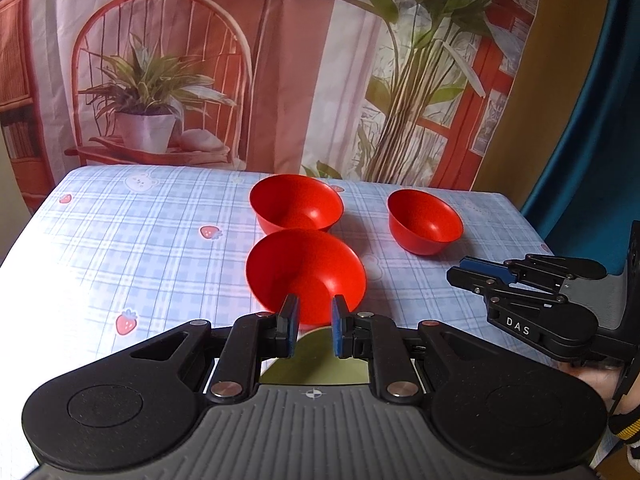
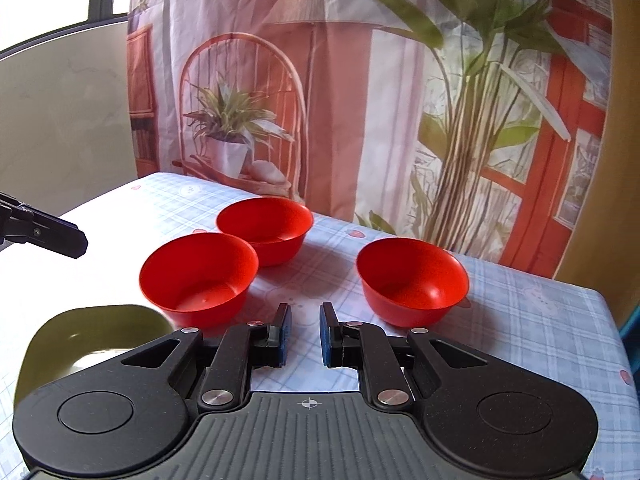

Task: Organize plates and bowls
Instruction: 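Move the left gripper to a red bowl's rim and close on it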

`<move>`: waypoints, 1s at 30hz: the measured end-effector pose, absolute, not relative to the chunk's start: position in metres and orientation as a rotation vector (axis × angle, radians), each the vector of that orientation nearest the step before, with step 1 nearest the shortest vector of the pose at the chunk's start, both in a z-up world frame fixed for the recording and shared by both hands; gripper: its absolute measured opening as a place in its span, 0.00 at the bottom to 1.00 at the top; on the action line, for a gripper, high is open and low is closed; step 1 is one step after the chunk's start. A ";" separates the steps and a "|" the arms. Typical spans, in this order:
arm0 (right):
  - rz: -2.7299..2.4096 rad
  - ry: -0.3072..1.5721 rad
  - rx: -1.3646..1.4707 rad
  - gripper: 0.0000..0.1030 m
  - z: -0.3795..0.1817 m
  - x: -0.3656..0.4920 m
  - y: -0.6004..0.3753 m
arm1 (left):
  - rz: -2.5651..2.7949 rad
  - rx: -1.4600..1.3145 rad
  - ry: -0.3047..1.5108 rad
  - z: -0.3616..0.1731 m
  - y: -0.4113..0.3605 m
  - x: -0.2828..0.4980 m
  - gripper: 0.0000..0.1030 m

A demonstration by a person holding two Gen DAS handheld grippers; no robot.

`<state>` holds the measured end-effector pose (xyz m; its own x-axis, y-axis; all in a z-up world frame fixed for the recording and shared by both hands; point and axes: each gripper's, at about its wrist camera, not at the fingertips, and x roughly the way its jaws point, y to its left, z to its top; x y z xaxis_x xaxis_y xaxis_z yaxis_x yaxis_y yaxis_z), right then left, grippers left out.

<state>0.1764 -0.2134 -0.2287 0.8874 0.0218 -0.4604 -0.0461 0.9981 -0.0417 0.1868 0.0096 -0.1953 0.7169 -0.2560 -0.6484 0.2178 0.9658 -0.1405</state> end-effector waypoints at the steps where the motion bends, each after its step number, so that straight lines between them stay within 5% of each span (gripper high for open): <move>1: 0.026 0.475 -0.043 0.13 -0.227 0.179 -0.220 | -0.265 -0.052 0.721 -0.194 0.006 0.192 0.16; 30: -0.193 0.517 0.148 0.21 -0.252 0.264 -0.343 | -0.376 -0.010 0.784 -0.236 -0.110 0.350 0.21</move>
<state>0.2641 -0.3431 -0.2522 0.8520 -0.1458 -0.5028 0.2200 0.9712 0.0912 0.3497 -0.1101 -0.2360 0.6455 -0.3339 -0.6869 0.3268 0.9336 -0.1468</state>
